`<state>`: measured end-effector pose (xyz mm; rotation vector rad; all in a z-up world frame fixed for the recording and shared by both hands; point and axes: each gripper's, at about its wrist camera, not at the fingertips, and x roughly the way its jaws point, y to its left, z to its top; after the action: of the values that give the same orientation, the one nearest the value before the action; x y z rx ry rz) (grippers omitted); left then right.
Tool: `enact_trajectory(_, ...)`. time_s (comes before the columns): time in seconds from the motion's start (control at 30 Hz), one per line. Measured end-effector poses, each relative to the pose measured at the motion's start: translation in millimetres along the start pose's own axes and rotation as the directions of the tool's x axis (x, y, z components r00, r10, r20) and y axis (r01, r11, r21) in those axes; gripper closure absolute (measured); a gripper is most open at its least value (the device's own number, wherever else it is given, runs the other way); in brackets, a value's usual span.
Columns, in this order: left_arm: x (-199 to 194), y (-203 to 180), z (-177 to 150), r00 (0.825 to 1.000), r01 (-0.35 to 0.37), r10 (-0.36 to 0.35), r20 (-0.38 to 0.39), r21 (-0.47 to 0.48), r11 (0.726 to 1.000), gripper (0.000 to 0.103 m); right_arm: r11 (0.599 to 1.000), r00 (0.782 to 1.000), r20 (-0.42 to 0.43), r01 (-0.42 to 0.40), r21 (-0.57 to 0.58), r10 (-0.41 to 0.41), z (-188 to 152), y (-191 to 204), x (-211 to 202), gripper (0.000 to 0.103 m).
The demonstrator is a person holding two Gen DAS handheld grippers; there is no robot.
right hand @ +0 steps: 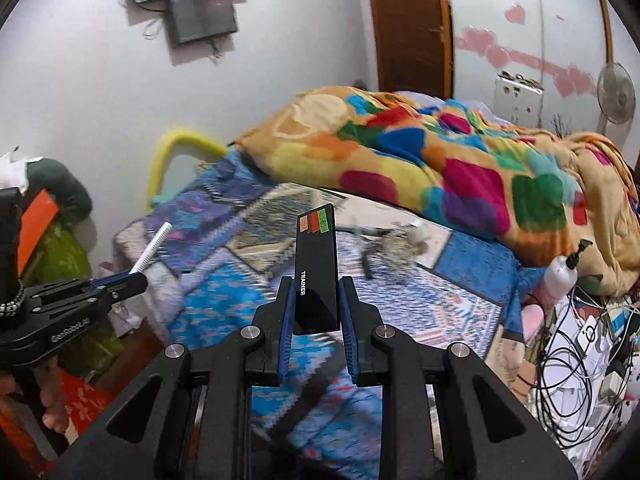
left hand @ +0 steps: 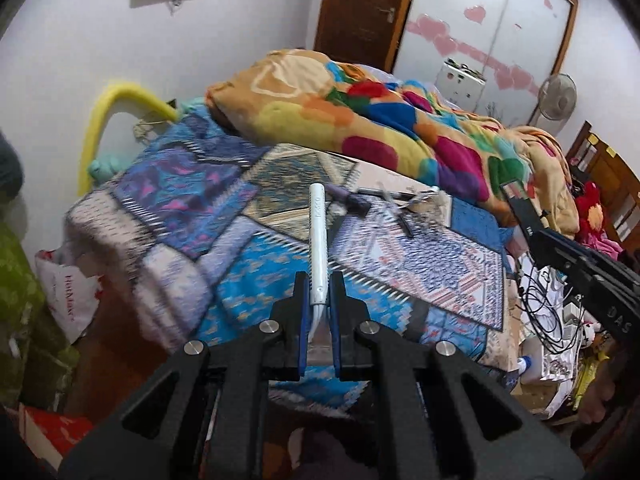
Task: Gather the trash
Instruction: 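Carry the razor and USB stick in both tools over the white bin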
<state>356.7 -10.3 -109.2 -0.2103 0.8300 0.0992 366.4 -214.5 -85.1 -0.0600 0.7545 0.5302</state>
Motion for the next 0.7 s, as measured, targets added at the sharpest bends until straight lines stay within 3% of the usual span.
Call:
enact_trajectory(0.4,-78,94,-61,0.994,-0.106,0.108,0.016,-0.087,0.991,0.095,0.984,0.99,-0.005,-0.138,-0.11,0.138,-18,112,-18,0.083)
enact_trajectory(0.7,-97,162,-104,0.982,-0.187,0.181,-0.049,-0.167,0.968,0.095,0.951,0.966,-0.123,-0.246,-0.188,0.226,-45,192,14,0.083)
